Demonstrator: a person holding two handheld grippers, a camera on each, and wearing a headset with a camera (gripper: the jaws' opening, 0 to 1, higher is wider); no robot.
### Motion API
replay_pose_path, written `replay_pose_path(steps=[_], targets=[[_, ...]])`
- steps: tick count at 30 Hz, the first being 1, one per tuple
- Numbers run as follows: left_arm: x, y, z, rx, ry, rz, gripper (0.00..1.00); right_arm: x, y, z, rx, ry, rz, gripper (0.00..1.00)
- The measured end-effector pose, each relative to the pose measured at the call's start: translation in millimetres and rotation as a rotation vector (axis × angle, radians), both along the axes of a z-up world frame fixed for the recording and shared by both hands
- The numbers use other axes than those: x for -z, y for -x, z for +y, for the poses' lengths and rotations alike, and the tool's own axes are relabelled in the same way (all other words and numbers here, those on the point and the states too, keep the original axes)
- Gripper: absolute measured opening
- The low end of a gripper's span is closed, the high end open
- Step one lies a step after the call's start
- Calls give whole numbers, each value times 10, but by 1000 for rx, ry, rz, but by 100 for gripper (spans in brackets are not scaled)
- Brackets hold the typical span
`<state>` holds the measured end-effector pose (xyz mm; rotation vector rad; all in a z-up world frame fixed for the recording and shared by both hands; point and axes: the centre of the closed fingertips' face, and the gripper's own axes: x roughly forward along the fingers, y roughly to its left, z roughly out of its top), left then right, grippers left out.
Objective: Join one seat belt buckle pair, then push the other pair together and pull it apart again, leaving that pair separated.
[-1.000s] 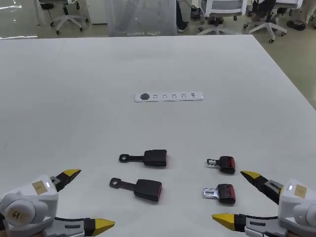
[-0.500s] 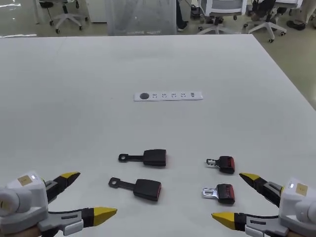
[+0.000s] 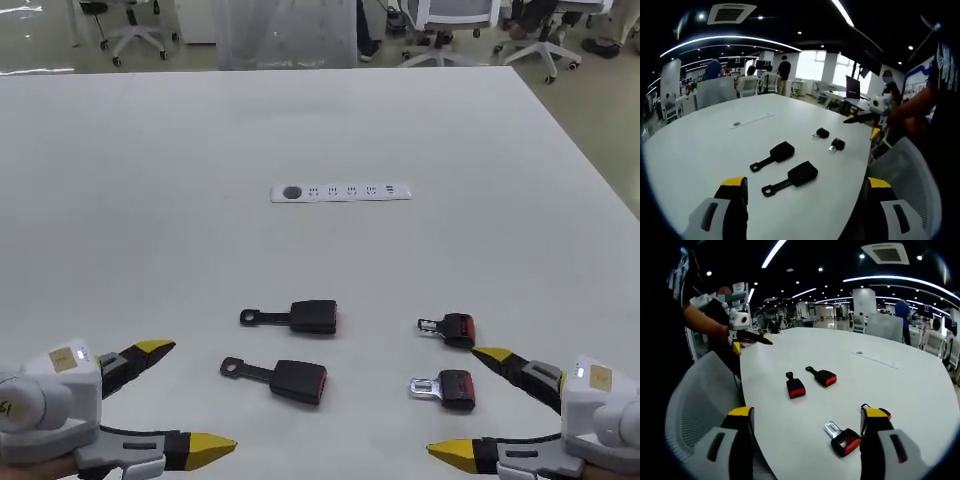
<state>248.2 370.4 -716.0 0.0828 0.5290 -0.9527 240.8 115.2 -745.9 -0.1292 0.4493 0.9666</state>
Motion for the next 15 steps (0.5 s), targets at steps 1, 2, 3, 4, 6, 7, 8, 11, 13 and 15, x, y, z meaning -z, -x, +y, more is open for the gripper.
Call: replay_pose_path(steps=[1, 2, 3, 4, 6, 7, 8, 11, 13, 15], targets=[[0, 8, -15, 11, -7, -3, 99, -6, -3, -1, 3, -2, 1, 90], [7, 12, -24, 16, -11, -1, 98, -9, -7, -2, 4, -2, -2, 89], [20, 13, -33, 20, -16, 3, 98, -8, -7, -3, 5, -2, -2, 89], [30, 13, -37, 21, -17, 5, 98, 9, -10, -16, 11, -2, 7, 89], [60, 6, -35, 18, -27, 9, 96, 51, -20, -56, 40, -14, 32, 88], [73, 4, -39, 12, -25, 17, 95, 71, -23, -75, 58, -30, 50, 88], [84, 5, -45, 10, -23, 22, 94, 95, -16, -89, 73, -45, 74, 88], [152, 31, -70, 27, -42, 29, 94, 184, -9, -168, 83, -18, 73, 87], [187, 40, -87, 40, -54, 35, 94, 196, 7, -172, 77, -11, 78, 87], [201, 34, -102, 44, -56, 38, 94, 213, 12, -181, 67, 5, 76, 86]])
